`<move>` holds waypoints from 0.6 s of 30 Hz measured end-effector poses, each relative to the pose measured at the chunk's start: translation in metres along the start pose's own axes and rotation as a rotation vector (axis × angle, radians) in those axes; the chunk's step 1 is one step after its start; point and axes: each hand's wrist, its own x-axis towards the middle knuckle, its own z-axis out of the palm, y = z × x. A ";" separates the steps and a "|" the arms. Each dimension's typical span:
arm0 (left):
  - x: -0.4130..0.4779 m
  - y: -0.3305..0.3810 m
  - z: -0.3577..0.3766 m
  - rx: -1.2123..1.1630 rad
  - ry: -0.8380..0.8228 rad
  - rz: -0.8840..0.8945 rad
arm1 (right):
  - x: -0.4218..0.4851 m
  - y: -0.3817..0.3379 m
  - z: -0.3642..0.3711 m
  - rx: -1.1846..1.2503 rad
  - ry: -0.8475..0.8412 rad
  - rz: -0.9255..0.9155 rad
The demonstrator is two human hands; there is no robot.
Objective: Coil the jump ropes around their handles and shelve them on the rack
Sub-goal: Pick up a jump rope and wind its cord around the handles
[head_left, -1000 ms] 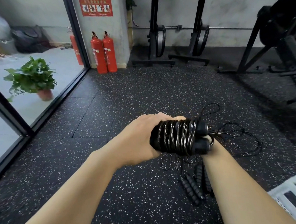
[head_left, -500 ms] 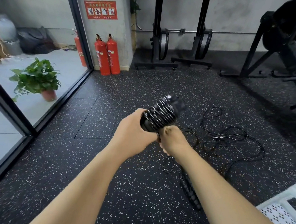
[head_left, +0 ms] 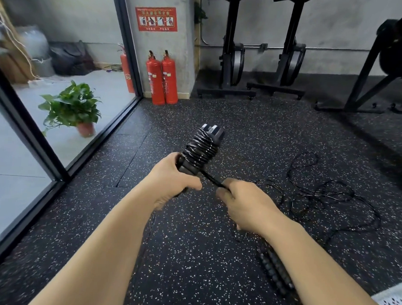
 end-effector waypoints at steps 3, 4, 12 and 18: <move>0.001 -0.001 -0.001 -0.024 0.015 0.001 | -0.006 -0.005 -0.001 -0.031 0.012 -0.059; 0.001 -0.003 -0.001 0.018 0.051 0.012 | -0.009 -0.007 -0.002 -0.047 0.002 -0.073; 0.008 -0.012 0.021 0.661 0.331 0.188 | -0.035 -0.031 -0.019 -0.225 0.050 -0.164; -0.003 -0.006 0.039 1.057 0.301 0.323 | -0.030 -0.029 -0.034 -0.202 0.123 -0.209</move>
